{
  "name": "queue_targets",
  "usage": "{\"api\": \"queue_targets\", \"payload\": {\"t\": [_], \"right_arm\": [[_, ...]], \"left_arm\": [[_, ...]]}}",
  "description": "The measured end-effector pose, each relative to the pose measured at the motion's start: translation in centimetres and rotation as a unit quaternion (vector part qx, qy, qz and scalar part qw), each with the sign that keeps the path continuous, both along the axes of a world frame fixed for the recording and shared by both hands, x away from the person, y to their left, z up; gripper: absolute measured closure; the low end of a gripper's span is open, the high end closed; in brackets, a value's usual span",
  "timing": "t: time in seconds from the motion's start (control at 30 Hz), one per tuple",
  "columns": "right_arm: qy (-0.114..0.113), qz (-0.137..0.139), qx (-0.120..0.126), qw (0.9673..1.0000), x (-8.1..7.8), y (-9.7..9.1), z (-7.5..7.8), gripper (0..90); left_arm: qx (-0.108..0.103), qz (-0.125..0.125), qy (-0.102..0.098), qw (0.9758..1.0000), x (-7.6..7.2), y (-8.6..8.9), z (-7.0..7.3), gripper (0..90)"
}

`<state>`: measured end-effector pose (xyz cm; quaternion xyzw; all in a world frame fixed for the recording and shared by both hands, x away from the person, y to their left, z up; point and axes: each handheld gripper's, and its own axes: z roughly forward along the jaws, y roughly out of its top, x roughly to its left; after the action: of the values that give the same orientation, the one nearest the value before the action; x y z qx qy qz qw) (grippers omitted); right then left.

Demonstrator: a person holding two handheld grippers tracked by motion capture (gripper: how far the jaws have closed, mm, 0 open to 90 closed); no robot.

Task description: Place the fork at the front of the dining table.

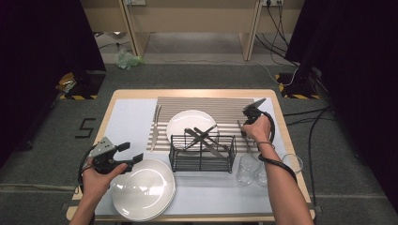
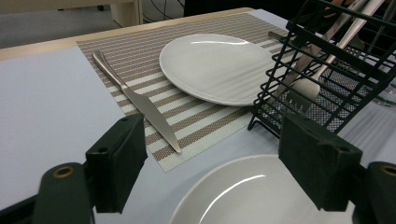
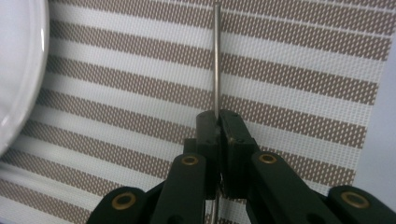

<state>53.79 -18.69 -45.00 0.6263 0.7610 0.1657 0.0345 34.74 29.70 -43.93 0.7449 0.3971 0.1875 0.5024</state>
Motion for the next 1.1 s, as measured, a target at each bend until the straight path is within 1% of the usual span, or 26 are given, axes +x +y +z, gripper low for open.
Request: {"api": "queue_targets", "payload": {"t": [0.1,0.13,0.33,0.47,0.67,0.77,0.83,0.97,1.1], "right_arm": [[-0.011,-0.007,0.006,0.9999,0.3,-0.1,0.4,87.1],[-0.012,-0.013,0.008,0.9998,0.4,0.0,0.5,87.1],[-0.021,-0.025,0.020,0.9993,1.1,0.1,1.1,87.1],[-0.026,-0.033,0.024,0.9988,1.5,0.2,1.2,87.1],[-0.039,-0.046,0.024,0.9979,2.1,0.2,1.3,87.1],[-0.046,-0.055,0.027,0.9970,2.4,0.1,1.2,87.1],[-0.046,-0.061,0.030,0.9966,2.5,0.1,0.9,87.1],[-0.047,-0.069,0.027,0.9961,2.6,0.1,0.3,86.9],[-0.044,-0.071,0.018,0.9963,2.7,0.0,-0.4,85.8]], "left_arm": [[0.000,0.000,0.001,1.0000,0.0,0.0,0.0,23.0],[0.000,0.000,0.001,1.0000,0.0,0.0,0.0,23.0],[0.000,-0.001,0.002,1.0000,0.0,0.0,-0.1,23.0],[0.001,-0.001,0.001,1.0000,0.0,0.0,0.0,23.0],[0.000,0.000,0.001,1.0000,0.0,0.1,-0.1,23.0],[0.001,-0.001,0.002,1.0000,0.1,0.0,-0.1,23.0],[0.001,-0.002,0.001,1.0000,0.1,0.0,-0.1,23.0],[0.000,0.000,0.001,1.0000,0.0,0.1,0.0,23.0],[0.000,0.000,0.001,1.0000,0.0,0.1,0.0,23.0]]}}
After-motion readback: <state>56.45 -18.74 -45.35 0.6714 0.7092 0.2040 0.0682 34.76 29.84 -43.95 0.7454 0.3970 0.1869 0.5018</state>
